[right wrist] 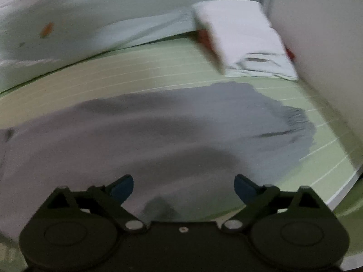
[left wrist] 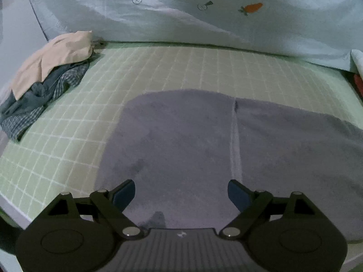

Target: Fold clothes

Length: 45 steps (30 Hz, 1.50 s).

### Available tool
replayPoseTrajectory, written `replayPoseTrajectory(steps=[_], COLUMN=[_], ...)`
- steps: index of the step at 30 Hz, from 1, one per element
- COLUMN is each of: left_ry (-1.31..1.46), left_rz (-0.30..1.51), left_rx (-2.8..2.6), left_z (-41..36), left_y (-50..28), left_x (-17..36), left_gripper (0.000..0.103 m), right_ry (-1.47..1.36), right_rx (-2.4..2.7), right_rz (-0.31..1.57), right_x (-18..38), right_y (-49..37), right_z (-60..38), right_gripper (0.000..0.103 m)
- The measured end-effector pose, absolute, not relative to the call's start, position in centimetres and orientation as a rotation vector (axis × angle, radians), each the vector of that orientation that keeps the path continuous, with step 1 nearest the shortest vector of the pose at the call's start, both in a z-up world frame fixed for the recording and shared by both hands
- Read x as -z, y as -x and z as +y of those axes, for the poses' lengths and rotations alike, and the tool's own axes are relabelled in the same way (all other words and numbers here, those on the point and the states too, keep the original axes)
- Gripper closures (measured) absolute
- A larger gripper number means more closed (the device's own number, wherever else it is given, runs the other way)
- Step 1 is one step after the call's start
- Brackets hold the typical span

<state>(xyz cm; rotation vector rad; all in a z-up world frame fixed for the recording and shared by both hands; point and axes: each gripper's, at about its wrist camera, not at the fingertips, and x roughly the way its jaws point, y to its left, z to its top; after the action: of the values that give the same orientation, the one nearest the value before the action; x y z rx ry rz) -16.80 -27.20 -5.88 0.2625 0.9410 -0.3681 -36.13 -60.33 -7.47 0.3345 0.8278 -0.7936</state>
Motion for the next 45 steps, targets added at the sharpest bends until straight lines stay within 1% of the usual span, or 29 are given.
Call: replayPoseTrajectory(steps=[7, 13, 19, 26, 27, 28, 29, 30, 31, 32, 34, 36, 42, 45], left_ry=[-0.276, -0.270, -0.257, -0.252, -0.248, -0.245, -0.243, -0.242, -0.243, -0.241, -0.232, -0.224, -0.197, -0.185], left_rz=[0.961, 0.986, 0.999, 1.006, 1.006, 1.005, 1.002, 0.998, 0.990, 0.984, 0.974, 0.966, 0.948, 0.946], left_rx=[0.297, 0.231, 0.184, 0.174, 0.174, 0.175, 0.178, 0.181, 0.184, 0.187, 0.197, 0.208, 0.243, 0.270], left_z=[-27.8, -27.7, -27.5, -27.0, -27.0, -27.1, -27.1, -27.1, -27.0, -27.0, -26.8, -26.4, -24.6, -23.3], left_y=[19.0, 19.5, 19.7, 19.4, 19.2, 19.0, 18.8, 18.6, 18.4, 18.1, 17.5, 16.7, 14.1, 12.5], left_x=[5.8, 5.7, 5.1, 4.9, 4.9, 5.0, 4.9, 4.9, 4.8, 4.8, 4.7, 4.5, 4.3, 4.2], left_gripper=[0.014, 0.014, 0.014, 0.014, 0.014, 0.014, 0.014, 0.014, 0.014, 0.014, 0.014, 0.014, 0.014, 0.014], right_ry=[-0.373, -0.395, -0.490, -0.501, -0.504, -0.506, -0.509, -0.501, -0.493, -0.479, -0.460, -0.462, -0.385, -0.330], right_rx=[0.966, 1.043, 1.025, 1.020, 1.013, 1.015, 1.014, 0.992, 0.973, 0.972, 0.979, 0.993, 0.959, 0.902], right_rz=[0.797, 0.783, 0.782, 0.787, 0.790, 0.782, 0.771, 0.774, 0.779, 0.793, 0.803, 0.774, 0.681, 0.673], right_x=[8.3, 9.6, 11.1, 11.1, 11.0, 10.8, 10.6, 10.4, 10.3, 10.1, 9.6, 8.6, 4.6, 3.8], right_y=[38.8, 39.7, 39.9, 39.9, 39.9, 40.0, 40.0, 39.7, 39.4, 38.9, 38.1, 37.6, 34.7, 32.0], right_z=[-70.9, -76.3, -77.6, -77.7, -77.9, -77.9, -77.7, -77.4, -77.0, -76.7, -76.0, -75.1, -69.8, -64.9], right_gripper=[0.001, 0.000, 0.000, 0.001, 0.007, 0.022, 0.030, 0.047, 0.067, 0.069, 0.077, 0.079, 0.080, 0.080])
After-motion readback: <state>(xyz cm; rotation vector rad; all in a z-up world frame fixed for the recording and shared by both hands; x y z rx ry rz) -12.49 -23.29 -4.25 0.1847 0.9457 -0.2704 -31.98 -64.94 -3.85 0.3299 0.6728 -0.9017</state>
